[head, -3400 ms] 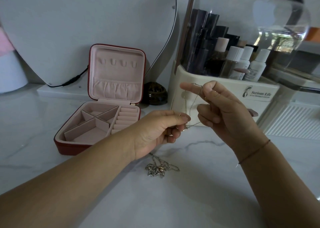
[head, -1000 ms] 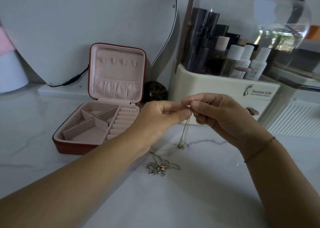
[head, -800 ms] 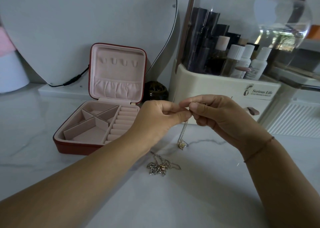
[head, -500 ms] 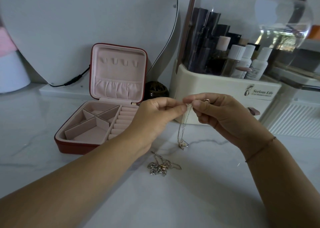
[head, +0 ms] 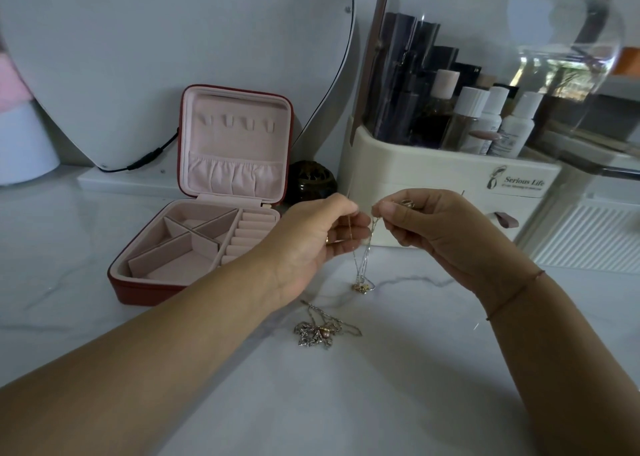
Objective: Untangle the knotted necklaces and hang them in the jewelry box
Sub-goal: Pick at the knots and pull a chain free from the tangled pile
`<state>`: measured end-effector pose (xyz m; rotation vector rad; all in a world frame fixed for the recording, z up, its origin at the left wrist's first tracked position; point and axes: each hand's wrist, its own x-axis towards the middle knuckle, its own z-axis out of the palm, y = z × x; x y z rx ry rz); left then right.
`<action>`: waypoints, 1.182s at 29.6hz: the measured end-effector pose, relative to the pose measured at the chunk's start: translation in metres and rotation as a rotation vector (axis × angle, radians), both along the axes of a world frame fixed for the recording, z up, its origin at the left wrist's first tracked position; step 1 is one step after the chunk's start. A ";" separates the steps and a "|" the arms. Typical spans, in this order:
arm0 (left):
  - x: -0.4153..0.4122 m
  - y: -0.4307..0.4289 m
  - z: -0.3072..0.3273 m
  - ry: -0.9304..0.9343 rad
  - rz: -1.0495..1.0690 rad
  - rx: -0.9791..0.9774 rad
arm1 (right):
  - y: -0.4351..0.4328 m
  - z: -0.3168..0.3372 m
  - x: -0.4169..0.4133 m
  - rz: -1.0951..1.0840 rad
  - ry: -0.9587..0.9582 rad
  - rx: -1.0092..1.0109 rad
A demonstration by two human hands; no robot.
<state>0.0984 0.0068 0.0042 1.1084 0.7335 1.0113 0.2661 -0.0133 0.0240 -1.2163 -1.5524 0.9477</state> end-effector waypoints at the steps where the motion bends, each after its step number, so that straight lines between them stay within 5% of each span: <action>1: 0.000 0.001 0.000 -0.005 -0.001 -0.005 | 0.000 0.000 0.001 -0.004 0.001 0.002; 13: 0.000 0.002 -0.008 0.255 0.036 0.096 | 0.000 0.001 -0.002 0.037 -0.050 0.056; 21: 0.001 0.005 -0.011 0.186 0.092 0.070 | 0.000 0.001 -0.002 -0.011 -0.095 0.099; 26: -0.001 0.010 -0.005 -0.062 0.028 -0.075 | 0.002 -0.002 0.002 -0.087 -0.087 -0.012; 35: -0.009 0.017 -0.007 -0.122 0.028 -0.135 | 0.001 0.011 0.010 0.063 0.721 -0.180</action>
